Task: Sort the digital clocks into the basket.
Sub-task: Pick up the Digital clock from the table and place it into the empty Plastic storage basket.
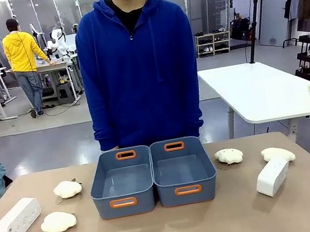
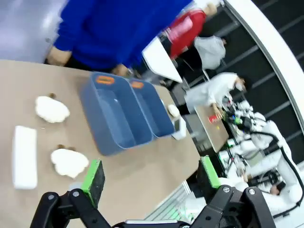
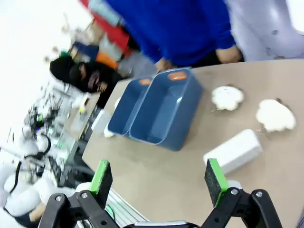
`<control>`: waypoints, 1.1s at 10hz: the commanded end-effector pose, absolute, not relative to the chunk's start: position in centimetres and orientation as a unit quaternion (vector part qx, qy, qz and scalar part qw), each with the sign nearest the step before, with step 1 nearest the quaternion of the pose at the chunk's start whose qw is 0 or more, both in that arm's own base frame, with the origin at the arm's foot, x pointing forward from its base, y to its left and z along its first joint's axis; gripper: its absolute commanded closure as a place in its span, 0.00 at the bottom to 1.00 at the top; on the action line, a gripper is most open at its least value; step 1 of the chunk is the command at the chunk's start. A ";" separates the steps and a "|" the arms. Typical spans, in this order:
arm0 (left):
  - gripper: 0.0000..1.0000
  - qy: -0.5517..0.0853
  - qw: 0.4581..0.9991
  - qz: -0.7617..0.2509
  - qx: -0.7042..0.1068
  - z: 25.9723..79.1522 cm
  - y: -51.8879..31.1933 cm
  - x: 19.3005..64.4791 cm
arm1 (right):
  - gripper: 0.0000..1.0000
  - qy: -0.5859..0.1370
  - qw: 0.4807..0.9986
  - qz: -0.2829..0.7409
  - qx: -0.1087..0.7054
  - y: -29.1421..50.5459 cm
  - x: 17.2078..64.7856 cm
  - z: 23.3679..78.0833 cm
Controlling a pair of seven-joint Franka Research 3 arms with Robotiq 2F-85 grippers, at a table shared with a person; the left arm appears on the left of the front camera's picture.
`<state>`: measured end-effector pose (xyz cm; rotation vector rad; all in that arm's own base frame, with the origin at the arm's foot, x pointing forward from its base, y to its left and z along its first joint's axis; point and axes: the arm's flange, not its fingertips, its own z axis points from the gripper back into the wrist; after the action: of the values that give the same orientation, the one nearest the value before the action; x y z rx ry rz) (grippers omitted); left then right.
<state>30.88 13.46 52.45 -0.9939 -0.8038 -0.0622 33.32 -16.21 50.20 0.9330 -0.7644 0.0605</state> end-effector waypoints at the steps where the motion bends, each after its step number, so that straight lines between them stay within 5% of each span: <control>1: 0.00 -0.397 0.800 0.002 -0.449 50.3 13.5 27.7 | 0.00 -0.377 0.817 0.005 0.437 -17.1 32.4 49.8; 11: 0.00 -0.395 0.805 0.019 -0.442 52.1 16.9 29.3 | 0.00 -0.374 0.820 -0.014 0.433 -19.0 31.6 49.8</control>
<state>29.28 16.89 51.89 -0.9300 -0.8258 0.0583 31.44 -18.94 49.87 0.9198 -0.7840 -0.0438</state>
